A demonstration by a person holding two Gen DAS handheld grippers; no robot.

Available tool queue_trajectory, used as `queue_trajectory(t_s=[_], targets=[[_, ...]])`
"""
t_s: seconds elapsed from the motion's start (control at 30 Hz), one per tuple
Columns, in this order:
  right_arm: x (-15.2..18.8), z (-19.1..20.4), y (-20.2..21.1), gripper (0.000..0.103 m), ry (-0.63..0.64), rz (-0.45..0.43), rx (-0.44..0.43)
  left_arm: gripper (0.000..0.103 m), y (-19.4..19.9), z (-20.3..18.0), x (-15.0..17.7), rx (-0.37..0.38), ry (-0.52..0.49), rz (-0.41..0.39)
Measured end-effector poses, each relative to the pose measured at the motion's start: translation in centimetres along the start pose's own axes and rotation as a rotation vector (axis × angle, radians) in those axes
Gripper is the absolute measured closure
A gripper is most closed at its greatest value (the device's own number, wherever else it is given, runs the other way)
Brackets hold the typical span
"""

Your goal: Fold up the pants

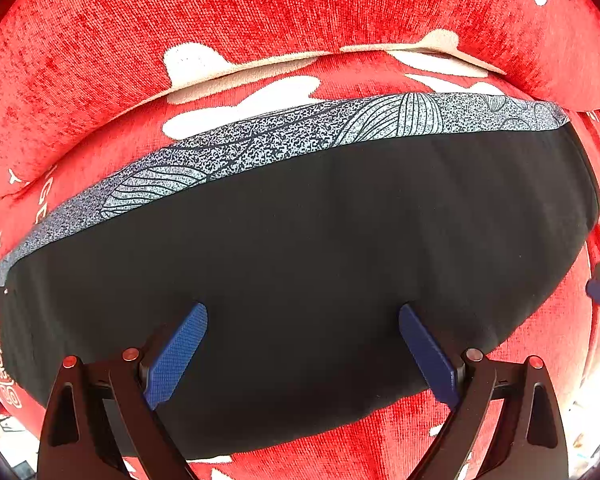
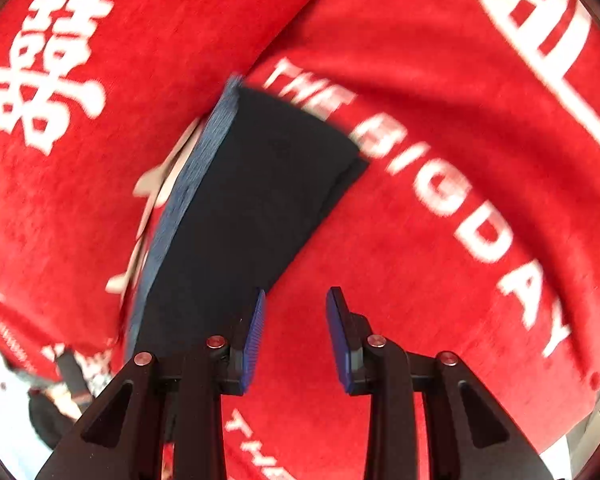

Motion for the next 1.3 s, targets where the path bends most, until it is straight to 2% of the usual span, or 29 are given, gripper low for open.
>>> queue_trajectory(t_s=[0.17,0.4,0.87,1.17,1.3], targets=[[1.9,1.4,-1.3,0.068,0.026,0.051,-0.034,0.005,-0.3,0.0,-0.8,-0.017,-0.010,0.012],[2.1,1.9,-2.3,0.064,0.029,0.063,-0.044,0.005,-0.7,-0.8,-1.7,-0.027,-0.002,0.023],[1.4,1.7,-3.1,0.063,0.005,0.067,-0.074,0.005,-0.1,-1.5,-4.0,-0.031,-0.014,0.026],[-0.3,-0.1,-2.2,0.057,-0.099,-0.009,-0.183,0.005,0.8,-6.1,-7.1,0.037,-0.016,-0.011],[-1.1,-1.3,-2.1,0.057,-0.138,-0.035,-0.208,0.005,-0.5,-7.9,-8.2,0.006,-0.034,-0.022]])
Point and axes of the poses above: each gripper's, at about its wrist camera, not at the fingertips, and y roughly against the way its jaws point, z to its left, x to its underside, the point moved 5 cm from there along -y, roughly the way its jaws point, and after that the axes turned 3 degrees about z, right-handed, at the moved point
